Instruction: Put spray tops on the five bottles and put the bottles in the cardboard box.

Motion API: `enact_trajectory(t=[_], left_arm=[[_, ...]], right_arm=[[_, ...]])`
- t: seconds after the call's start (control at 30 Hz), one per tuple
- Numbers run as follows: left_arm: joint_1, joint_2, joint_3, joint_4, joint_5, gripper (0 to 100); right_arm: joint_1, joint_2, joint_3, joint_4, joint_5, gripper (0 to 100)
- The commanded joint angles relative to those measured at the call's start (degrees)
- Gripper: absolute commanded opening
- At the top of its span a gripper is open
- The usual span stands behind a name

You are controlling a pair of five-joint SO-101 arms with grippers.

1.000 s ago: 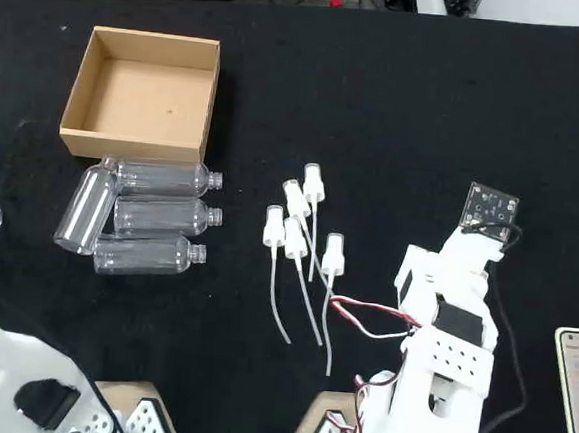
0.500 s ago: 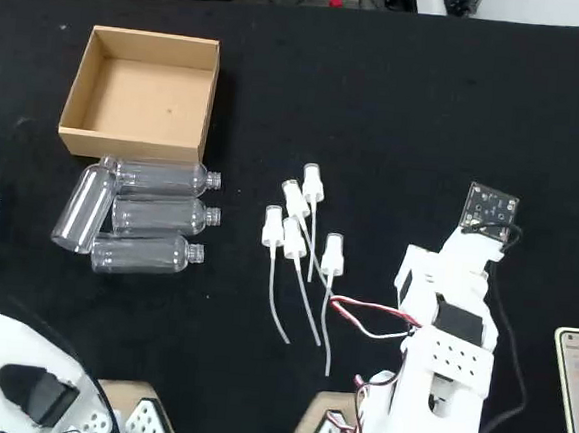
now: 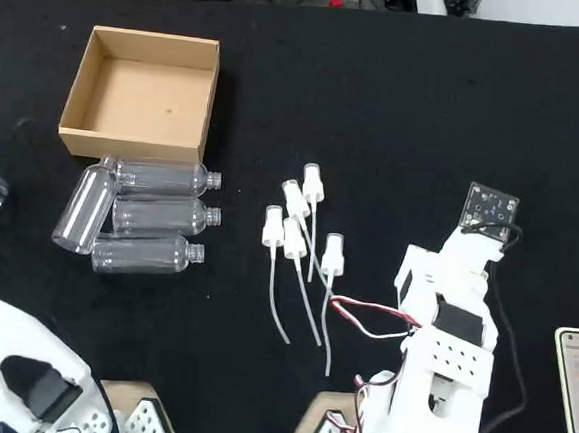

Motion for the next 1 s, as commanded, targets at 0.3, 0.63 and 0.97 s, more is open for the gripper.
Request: enact_trajectory(t=[0.3, 0.63, 0.97], left_arm=[[8.2, 1.0, -12.1, -4.5, 4.2, 25], [18.2, 1.3, -27.0, 3.3, -6.5, 25], [19.3, 8.6, -27.9, 3.1, -2.2, 31]], right_arm=[[-0.6, -1.3, -0.4, -2.2, 0.6, 6.0], [-0.6, -1.3, -0.4, -2.2, 0.6, 6.0], [-0.5, -1.3, -0.4, -2.2, 0.6, 6.0]])
